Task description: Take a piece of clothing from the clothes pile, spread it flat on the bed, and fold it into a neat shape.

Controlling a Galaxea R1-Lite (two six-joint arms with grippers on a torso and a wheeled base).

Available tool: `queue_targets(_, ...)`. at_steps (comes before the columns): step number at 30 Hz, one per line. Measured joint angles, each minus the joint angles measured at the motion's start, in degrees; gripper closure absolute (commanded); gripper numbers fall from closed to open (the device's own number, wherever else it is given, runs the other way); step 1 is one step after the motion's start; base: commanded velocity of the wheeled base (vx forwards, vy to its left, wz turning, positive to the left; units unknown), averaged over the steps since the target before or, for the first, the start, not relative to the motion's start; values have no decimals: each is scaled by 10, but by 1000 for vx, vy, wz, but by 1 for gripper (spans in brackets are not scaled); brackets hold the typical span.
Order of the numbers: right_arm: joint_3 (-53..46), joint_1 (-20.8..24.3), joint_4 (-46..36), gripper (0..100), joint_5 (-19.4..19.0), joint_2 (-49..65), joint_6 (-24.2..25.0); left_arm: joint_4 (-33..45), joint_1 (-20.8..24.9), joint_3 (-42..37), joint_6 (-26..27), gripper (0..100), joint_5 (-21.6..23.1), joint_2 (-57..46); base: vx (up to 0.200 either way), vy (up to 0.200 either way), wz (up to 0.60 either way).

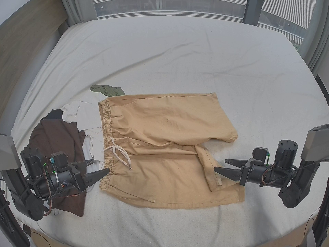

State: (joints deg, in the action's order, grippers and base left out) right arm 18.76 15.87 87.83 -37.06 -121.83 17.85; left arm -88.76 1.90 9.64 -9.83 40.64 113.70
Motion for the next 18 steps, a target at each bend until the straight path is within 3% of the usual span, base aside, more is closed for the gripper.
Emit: queue_targets(18, -18, 13, 0, 0, 0, -55, 0, 0, 15, 5, -9, 0, -3, 10, 0, 0, 0)
